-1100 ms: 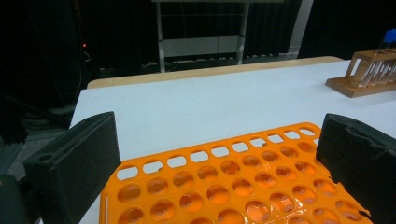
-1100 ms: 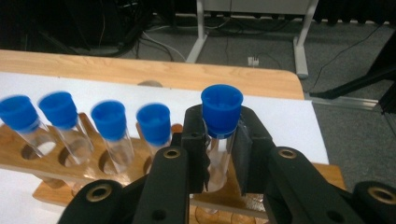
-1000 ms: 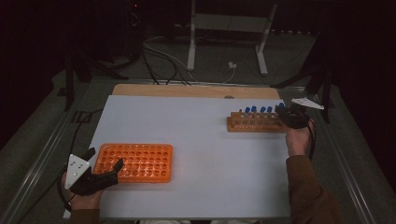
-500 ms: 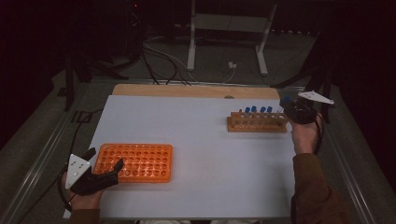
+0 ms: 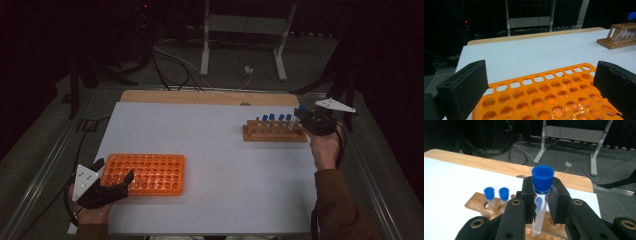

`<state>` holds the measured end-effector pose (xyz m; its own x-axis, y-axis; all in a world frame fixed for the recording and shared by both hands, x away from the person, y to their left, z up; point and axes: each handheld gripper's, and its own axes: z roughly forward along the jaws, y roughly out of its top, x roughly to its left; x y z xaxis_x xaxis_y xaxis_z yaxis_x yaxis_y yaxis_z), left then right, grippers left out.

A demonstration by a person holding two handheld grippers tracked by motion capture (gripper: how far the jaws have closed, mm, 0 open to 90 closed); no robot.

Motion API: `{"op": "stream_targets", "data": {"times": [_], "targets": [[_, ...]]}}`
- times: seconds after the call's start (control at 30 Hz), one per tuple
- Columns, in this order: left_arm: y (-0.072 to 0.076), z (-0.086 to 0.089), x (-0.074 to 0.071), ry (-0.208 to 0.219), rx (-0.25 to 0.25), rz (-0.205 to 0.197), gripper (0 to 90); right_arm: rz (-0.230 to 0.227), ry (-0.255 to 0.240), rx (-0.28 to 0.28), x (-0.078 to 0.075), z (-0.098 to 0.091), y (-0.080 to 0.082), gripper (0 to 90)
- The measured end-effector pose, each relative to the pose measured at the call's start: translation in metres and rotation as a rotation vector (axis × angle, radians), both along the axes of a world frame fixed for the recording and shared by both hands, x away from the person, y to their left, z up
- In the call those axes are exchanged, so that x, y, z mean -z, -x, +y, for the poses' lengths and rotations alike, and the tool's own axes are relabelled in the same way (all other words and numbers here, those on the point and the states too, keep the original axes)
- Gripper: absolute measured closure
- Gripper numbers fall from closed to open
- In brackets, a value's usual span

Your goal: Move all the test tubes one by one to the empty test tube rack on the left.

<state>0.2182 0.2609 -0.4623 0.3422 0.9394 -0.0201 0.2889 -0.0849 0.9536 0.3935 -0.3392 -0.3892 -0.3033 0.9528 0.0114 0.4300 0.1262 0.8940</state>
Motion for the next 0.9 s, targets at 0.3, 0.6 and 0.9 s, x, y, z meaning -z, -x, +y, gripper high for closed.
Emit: {"op": "stream_targets", "data": {"times": [0.3,0.6,0.9], "targets": [[-0.015,-0.036,-0.020,-0.004,0.121,-0.001,0.1,0.006,-0.025,-0.057,-0.004,0.009,0.007,76.5],[-0.047,-0.092,-0.047,-0.028,0.259,-0.012,0.1,0.009,-0.076,-0.152,-0.008,0.027,0.015,76.4],[-0.075,-0.123,-0.054,-0.014,0.349,-0.001,0.1,0.023,-0.082,-0.251,-0.012,0.058,0.022,76.4]]}}
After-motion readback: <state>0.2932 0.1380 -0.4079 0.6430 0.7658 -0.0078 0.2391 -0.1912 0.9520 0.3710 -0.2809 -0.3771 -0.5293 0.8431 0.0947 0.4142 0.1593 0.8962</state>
